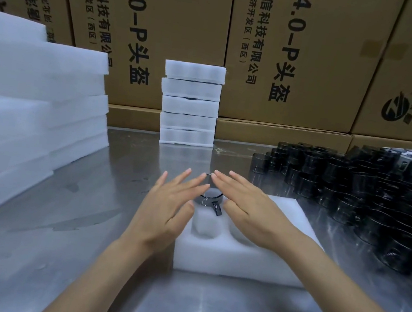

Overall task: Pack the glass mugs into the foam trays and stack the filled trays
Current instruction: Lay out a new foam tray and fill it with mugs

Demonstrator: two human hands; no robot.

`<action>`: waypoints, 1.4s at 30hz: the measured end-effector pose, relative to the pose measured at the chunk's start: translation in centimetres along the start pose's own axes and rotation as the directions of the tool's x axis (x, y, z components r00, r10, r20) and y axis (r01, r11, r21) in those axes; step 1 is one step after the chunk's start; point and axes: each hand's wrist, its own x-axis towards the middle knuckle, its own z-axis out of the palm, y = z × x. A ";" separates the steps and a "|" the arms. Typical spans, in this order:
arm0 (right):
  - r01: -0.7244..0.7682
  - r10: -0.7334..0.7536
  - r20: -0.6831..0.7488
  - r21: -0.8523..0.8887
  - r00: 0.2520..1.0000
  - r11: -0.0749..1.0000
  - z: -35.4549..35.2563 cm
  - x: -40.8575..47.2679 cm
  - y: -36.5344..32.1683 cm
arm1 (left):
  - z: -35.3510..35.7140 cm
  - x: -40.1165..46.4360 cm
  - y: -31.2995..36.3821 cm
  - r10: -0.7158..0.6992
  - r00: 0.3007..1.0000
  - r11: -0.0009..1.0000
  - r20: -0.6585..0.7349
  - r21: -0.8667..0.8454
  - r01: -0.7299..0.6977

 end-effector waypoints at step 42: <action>-0.032 0.032 0.005 -0.012 0.999 0.999 1.7 1.0 0.3 | 1.4 -0.3 -0.1 -0.136 0.977 0.981 0.167 -0.117 0.157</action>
